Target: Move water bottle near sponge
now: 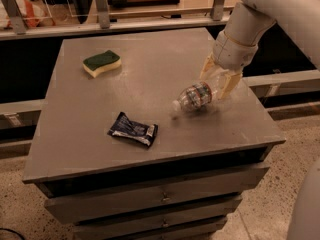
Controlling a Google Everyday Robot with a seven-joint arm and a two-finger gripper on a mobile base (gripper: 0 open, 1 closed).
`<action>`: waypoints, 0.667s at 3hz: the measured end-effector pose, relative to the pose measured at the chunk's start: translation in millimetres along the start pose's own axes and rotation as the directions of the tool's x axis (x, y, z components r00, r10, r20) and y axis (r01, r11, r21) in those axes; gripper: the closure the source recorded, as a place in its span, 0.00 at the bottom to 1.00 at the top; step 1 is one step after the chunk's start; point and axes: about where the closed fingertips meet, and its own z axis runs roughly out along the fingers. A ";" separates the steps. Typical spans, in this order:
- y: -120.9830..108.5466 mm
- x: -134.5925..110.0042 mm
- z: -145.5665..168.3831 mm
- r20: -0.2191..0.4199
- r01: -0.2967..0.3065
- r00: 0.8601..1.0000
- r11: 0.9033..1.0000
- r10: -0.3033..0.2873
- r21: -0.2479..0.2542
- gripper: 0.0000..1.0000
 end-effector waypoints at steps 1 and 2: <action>-1.5 -3.3 -7.1 -0.011 -0.027 1.000 1.000 0.027 0.011 0.88; -24.3 -14.1 -24.4 -0.001 -0.084 0.996 0.994 0.085 0.070 1.00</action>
Offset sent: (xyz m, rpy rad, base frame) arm 0.0264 0.0335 0.0695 0.0768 -0.0690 -0.1891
